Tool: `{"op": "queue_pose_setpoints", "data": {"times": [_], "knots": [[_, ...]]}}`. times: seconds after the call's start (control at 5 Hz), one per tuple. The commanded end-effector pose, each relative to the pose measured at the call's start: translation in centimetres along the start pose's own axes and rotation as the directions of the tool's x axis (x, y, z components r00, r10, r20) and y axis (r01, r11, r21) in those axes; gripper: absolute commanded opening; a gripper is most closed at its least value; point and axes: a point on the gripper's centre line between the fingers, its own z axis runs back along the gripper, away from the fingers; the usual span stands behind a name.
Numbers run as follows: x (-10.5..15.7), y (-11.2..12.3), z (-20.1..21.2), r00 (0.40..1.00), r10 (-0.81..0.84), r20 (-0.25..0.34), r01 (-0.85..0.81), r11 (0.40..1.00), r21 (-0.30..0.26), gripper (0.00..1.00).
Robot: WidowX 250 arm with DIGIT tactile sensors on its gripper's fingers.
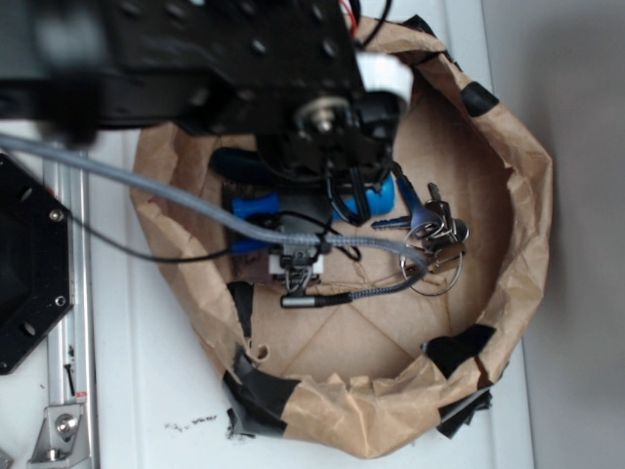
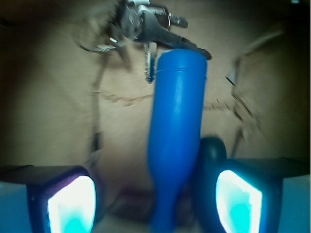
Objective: Grab the blue bottle.
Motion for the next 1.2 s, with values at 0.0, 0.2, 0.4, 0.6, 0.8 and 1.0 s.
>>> {"op": "queue_pose_setpoints", "data": {"times": [0.0, 0.2, 0.4, 0.6, 0.8, 1.0], "knots": [[0.4, -1.5, -5.8, 0.996, -0.082, -0.020, 0.083, 0.992, 0.099, 0.00], [-0.1, -1.9, -1.5, 0.992, -0.128, -0.002, 0.126, 0.974, 0.186, 0.00], [-0.6, -1.8, 3.4, 0.979, 0.022, 0.200, -0.044, 0.994, 0.105, 0.00], [-0.9, -1.2, 8.5, 0.920, 0.278, 0.275, -0.285, 0.958, -0.015, 0.00], [0.0, -1.5, 13.3, 0.912, 0.369, 0.181, -0.363, 0.929, -0.065, 0.00], [0.3, -1.4, 12.7, 0.899, 0.418, 0.133, -0.412, 0.908, -0.073, 0.00]]}}
